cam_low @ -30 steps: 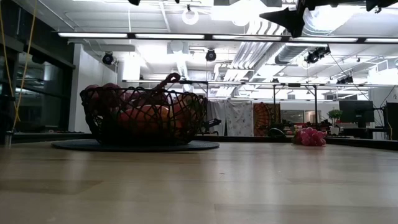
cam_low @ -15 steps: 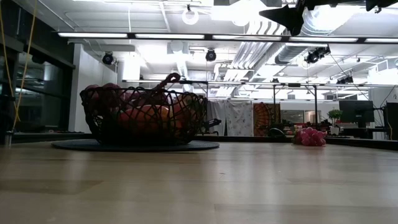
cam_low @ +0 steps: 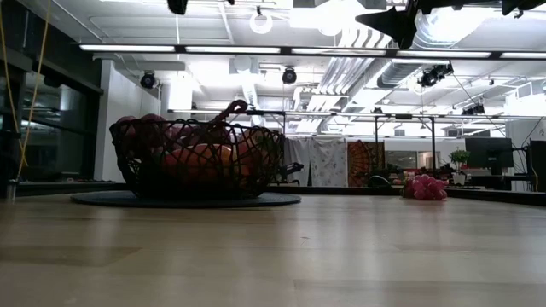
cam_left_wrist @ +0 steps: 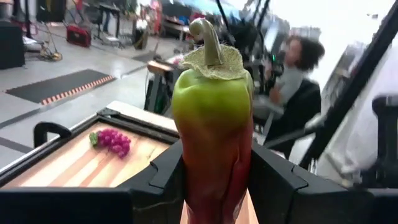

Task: Build produce basket
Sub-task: Put the red chili pepper into the black wire basket, then put the red grapes into the black wire basket

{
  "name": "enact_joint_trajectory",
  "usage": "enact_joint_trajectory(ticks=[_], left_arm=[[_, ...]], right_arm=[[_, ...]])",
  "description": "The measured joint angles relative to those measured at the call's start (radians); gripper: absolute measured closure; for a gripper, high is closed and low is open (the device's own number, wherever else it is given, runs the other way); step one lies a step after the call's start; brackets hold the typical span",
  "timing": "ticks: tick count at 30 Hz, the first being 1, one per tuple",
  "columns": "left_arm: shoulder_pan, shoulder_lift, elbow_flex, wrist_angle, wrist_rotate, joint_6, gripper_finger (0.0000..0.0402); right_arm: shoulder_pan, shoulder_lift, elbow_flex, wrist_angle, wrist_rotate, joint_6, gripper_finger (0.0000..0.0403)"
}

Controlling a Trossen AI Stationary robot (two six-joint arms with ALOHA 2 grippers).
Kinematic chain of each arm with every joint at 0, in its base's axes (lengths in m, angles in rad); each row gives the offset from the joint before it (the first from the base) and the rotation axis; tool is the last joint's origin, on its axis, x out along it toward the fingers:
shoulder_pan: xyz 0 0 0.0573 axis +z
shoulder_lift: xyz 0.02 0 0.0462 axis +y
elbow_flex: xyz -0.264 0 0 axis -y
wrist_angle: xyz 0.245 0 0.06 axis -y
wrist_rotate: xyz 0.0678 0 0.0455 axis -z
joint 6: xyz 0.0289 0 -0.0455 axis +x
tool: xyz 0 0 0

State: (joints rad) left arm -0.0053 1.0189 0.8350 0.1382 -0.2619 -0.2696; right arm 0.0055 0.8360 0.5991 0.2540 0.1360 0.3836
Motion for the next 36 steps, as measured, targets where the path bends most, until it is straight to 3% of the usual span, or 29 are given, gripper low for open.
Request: enact_joint_trajectory(ticks=[6, 14, 24, 31, 36], left_arm=[[0.057, -0.091, -0.081, 0.064, -0.004, -0.012, 0.0268], [0.128, -0.07, -0.083, 0.042, -0.023, -0.016, 0.0268], [0.286, 0.062, -0.029, -0.282, -0.067, -0.105, 0.0241], [0.367, 0.201, 0.036, -0.557, -0.015, -0.121, 0.0213], [0.387, 0.249, 0.056, -0.582, 0.05, -0.145, 0.0186]], right_arm=[[0.0, 0.0, 0.0, -0.001, 0.0, 0.0, 0.0029], [0.0, 0.0, 0.0, -0.001, 0.0, 0.0, 0.0029], [0.0, 0.0, 0.0, -0.002, 0.0, 0.036, 0.0029], [0.0, 0.0, 0.0, -0.005, 0.0, 0.062, 0.0029], [0.0, 0.001, 0.0, -0.009, 0.0, 0.07, 0.0029]])
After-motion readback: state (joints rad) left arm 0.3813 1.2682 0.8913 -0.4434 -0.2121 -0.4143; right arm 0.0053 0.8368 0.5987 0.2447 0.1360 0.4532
